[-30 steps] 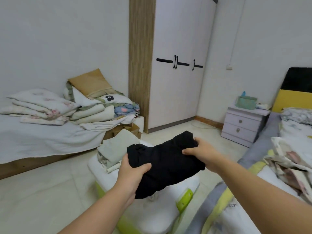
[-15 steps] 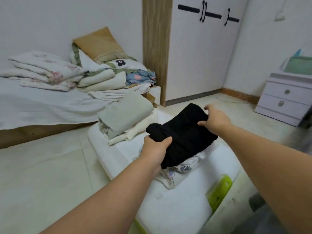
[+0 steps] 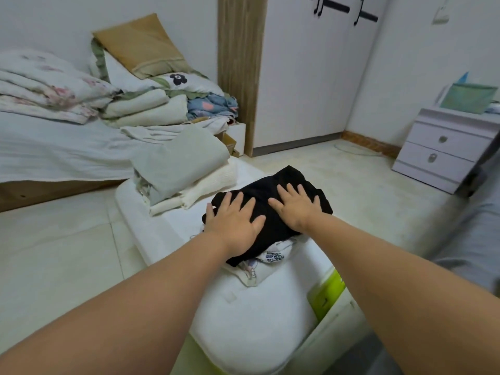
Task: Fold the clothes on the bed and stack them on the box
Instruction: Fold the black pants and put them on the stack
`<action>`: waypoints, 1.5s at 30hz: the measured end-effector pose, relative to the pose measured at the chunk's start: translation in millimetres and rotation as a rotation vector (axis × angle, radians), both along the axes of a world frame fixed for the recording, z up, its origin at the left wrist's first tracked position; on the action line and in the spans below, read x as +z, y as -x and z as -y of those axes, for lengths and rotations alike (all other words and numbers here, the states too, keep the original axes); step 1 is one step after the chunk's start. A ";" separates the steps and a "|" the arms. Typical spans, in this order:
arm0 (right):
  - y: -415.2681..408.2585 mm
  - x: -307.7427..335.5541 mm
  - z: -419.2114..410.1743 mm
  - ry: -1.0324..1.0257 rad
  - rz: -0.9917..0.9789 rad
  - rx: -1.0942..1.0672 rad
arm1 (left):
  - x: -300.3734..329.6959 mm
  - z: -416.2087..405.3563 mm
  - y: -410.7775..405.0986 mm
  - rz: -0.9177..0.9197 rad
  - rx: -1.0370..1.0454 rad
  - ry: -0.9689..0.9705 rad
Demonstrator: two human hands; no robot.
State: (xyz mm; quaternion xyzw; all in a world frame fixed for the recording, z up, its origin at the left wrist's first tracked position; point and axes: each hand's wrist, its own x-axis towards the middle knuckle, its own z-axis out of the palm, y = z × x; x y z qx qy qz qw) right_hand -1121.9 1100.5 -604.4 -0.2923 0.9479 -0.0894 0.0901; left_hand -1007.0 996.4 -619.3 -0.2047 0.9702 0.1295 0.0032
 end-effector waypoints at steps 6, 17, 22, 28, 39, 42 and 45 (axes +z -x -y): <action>-26.4 40.5 -10.3 0.471 0.032 -0.115 | 42.9 -14.6 -13.7 -0.262 0.125 -0.036; -151.6 129.4 -101.1 0.463 0.125 -0.080 | 149.6 -76.9 -104.7 -0.174 -0.077 -0.255; -232.8 167.7 -162.0 0.244 0.004 0.014 | 196.3 -124.0 -160.6 -0.057 -0.284 -0.262; -327.3 194.9 -253.1 0.129 -0.039 -0.030 | 222.1 -195.4 -216.7 0.028 -0.484 -0.198; -493.6 221.8 -442.5 -0.017 -0.023 -0.425 | 246.7 -342.4 -320.2 0.031 -0.810 -0.144; -526.5 227.0 -489.9 -0.014 -0.032 -0.517 | 253.4 -381.9 -338.4 -0.022 -0.878 -0.142; -552.9 228.4 -532.8 -0.015 -0.020 -0.607 | 259.9 -420.0 -356.7 -0.012 -0.923 -0.140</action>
